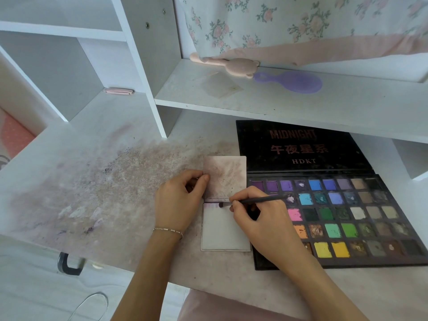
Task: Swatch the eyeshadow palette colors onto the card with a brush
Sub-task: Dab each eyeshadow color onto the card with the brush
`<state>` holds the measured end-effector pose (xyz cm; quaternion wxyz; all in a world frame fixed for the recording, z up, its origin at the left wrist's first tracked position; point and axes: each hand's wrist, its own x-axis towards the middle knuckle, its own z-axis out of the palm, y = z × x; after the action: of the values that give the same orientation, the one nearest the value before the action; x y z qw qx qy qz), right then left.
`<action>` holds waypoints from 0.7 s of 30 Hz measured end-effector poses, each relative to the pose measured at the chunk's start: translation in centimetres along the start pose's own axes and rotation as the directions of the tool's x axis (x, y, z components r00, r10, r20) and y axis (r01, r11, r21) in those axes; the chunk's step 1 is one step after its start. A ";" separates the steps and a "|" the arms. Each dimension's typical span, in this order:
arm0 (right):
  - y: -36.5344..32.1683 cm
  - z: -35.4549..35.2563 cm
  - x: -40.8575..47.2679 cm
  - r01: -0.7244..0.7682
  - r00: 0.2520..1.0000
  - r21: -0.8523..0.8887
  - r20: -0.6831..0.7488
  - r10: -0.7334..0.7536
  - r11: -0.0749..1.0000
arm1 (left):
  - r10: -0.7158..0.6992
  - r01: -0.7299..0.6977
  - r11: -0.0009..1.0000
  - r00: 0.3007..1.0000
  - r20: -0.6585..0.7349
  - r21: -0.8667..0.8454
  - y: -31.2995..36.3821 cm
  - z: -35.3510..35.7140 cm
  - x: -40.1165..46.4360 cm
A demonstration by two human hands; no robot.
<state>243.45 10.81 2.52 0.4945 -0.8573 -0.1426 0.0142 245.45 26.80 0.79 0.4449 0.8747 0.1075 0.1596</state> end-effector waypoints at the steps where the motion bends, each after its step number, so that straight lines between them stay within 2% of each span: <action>1: 0.0 0.0 0.0 0.001 1.000 -0.001 -0.003 -0.001 1.000 | 0.000 0.000 1.000 1.000 0.000 -0.001 0.0 0.0 0.0; 21: 0.2 0.0 0.0 0.024 1.000 0.006 0.011 -0.024 1.000 | -0.001 0.001 1.000 1.000 -0.005 0.016 -0.1 0.0 0.1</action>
<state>243.46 10.70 2.40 0.4965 -0.8538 -0.1558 0.0133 245.53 26.85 0.70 0.4376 0.8778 0.1102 0.1606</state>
